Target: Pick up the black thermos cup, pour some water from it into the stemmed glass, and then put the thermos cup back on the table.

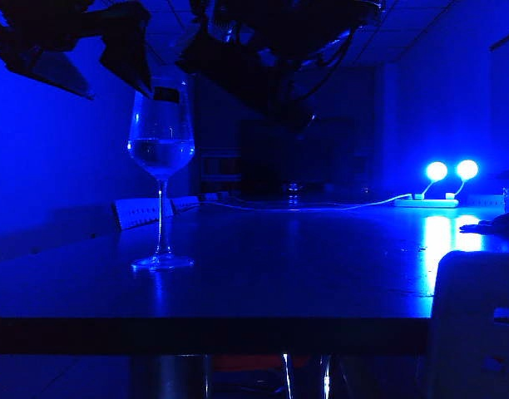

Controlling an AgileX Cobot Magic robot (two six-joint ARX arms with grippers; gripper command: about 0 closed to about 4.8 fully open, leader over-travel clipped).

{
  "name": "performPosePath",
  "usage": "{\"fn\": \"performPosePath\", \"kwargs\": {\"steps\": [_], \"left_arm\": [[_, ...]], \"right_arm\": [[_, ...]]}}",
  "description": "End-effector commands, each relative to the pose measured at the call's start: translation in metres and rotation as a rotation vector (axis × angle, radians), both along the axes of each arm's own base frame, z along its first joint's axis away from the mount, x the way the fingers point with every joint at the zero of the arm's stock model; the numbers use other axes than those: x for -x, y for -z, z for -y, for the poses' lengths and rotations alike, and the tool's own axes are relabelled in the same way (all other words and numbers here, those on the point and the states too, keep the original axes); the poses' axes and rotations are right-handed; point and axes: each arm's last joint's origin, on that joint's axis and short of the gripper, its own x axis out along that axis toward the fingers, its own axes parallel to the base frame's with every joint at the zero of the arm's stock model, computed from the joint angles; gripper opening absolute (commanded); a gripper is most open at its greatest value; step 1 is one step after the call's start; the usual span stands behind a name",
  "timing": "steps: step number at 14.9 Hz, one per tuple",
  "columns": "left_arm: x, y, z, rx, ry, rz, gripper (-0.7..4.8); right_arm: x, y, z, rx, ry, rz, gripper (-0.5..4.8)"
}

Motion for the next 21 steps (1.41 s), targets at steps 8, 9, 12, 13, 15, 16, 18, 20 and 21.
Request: {"fn": "performPosePath", "kwargs": {"steps": [8,9,12,13,15,16,18,20,21], "left_arm": [[-0.015,0.001,-0.006,0.021,-0.022,0.027,4.79],[-0.016,0.002,-0.009,0.023,-0.028,0.023,4.79],[-0.015,0.002,-0.009,0.027,-0.014,0.015,4.79],[-0.015,0.002,-0.009,0.027,-0.014,0.015,4.79],[-0.015,0.002,-0.009,0.027,-0.01,0.01,4.79],[-0.015,0.003,-0.008,0.031,0.0,0.005,4.79],[-0.014,0.003,-0.008,0.037,0.008,-0.006,4.79],[-0.014,0.005,-0.008,0.033,0.008,-0.018,4.79],[-0.014,0.005,-0.008,0.033,0.011,-0.022,4.79]], "right_arm": [[-0.009,-0.018,-0.002,0.032,0.002,0.203,1.65],[-0.009,-0.018,-0.002,0.057,0.001,0.223,1.65],[-0.009,-0.018,-0.002,0.084,0.0,0.247,1.65],[-0.009,-0.018,-0.002,0.11,0.0,0.269,1.65],[-0.008,-0.018,-0.003,0.116,-0.001,0.278,1.65],[-0.008,-0.018,-0.003,0.122,-0.002,0.283,1.65],[-0.008,-0.018,-0.003,0.157,-0.004,0.313,1.65],[-0.008,-0.019,-0.003,0.184,-0.003,0.35,1.65],[-0.008,-0.021,-0.003,0.176,0.0,0.366,1.65]]}}
